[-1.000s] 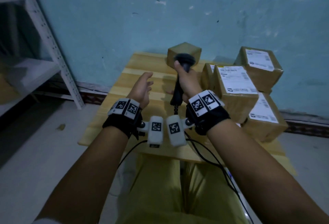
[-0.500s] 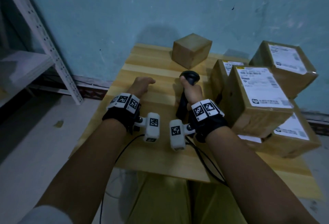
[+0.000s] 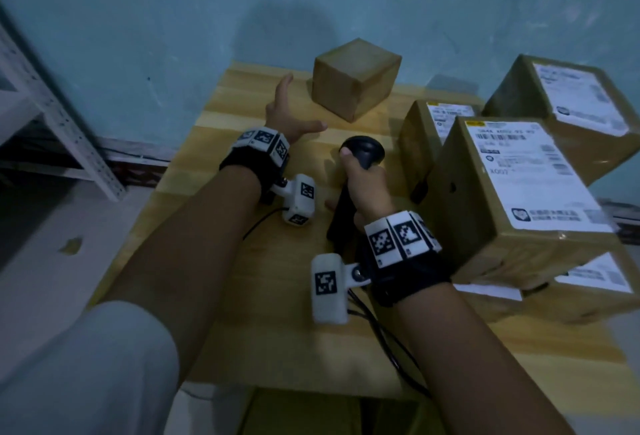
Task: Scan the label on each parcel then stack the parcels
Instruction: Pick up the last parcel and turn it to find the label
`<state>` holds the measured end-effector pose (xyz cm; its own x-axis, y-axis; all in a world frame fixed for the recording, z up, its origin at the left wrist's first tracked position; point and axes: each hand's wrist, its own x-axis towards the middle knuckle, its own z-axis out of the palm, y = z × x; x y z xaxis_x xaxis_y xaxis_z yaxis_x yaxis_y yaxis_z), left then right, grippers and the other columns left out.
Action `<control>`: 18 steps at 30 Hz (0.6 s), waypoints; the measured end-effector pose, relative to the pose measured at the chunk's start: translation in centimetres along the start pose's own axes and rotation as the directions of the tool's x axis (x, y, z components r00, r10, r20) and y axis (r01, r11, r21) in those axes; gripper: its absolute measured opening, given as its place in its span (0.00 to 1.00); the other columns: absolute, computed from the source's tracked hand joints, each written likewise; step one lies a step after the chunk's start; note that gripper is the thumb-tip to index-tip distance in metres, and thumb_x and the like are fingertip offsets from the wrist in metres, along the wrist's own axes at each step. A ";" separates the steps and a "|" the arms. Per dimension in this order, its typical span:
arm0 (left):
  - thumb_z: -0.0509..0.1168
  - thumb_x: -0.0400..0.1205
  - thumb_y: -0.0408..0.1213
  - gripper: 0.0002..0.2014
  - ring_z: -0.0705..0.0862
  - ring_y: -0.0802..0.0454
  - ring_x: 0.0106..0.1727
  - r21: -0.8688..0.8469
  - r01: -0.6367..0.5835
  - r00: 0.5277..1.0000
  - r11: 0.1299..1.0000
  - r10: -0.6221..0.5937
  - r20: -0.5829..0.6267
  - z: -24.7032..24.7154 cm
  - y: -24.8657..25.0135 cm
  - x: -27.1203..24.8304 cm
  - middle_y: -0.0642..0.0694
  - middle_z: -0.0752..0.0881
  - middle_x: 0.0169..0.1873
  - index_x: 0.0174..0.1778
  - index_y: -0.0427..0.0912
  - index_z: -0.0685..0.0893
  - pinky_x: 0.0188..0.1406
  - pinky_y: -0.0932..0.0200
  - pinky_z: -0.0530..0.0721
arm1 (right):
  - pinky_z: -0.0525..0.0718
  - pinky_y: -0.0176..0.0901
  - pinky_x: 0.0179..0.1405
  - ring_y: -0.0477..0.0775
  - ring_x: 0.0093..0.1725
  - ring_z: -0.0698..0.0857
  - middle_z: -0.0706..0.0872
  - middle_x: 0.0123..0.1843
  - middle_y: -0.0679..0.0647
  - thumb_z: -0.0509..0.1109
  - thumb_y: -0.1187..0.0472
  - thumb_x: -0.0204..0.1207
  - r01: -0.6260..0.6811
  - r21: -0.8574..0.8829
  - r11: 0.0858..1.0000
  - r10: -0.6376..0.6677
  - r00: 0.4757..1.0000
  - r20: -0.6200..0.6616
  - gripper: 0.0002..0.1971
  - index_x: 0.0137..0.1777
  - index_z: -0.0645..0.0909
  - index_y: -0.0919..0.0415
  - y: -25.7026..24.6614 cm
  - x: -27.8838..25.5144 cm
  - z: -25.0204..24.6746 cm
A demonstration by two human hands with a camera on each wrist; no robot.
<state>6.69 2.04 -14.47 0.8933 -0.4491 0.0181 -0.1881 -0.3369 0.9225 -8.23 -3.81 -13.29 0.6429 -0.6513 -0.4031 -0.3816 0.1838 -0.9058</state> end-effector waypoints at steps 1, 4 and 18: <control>0.79 0.68 0.41 0.54 0.54 0.39 0.82 0.045 -0.028 1.000 0.999 0.028 0.009 0.2 0.0 0.8 0.45 0.52 0.82 0.83 0.50 0.49 0.77 0.38 0.63 | 0.79 0.65 0.64 0.68 0.60 0.81 0.74 0.36 0.52 0.67 0.46 0.77 -0.011 0.011 1.000 0.011 1.000 0.000 0.18 0.44 0.70 0.62 0.0 0.0 0.0; 0.77 0.70 0.42 0.53 0.50 0.40 0.83 0.148 -0.068 0.996 0.987 0.060 0.061 0.1 0.5 3.0 0.44 0.49 0.83 0.83 0.52 0.46 0.78 0.38 0.61 | 0.80 0.67 0.62 0.66 0.55 0.82 0.76 0.36 0.54 0.67 0.45 0.76 -0.022 0.026 0.999 0.022 1.000 0.014 0.18 0.35 0.71 0.59 0.1 0.2 -0.2; 0.65 0.78 0.55 0.37 0.39 0.37 0.83 0.630 -0.374 0.926 0.680 0.241 0.290 2.9 5.3 8.1 0.52 0.47 0.84 0.79 0.67 0.52 0.80 0.34 0.38 | 0.88 0.52 0.40 0.54 0.42 0.80 0.78 0.48 0.58 0.66 0.51 0.79 -0.123 0.211 0.970 0.105 0.990 0.097 0.14 0.56 0.71 0.61 0.3 0.7 -1.1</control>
<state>11.72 -5.79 -10.57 0.6638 -0.7371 0.1270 -0.7195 -0.5829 0.3776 -8.65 -5.05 -13.74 0.6604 -0.5542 -0.5066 -0.3095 0.4138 -0.8561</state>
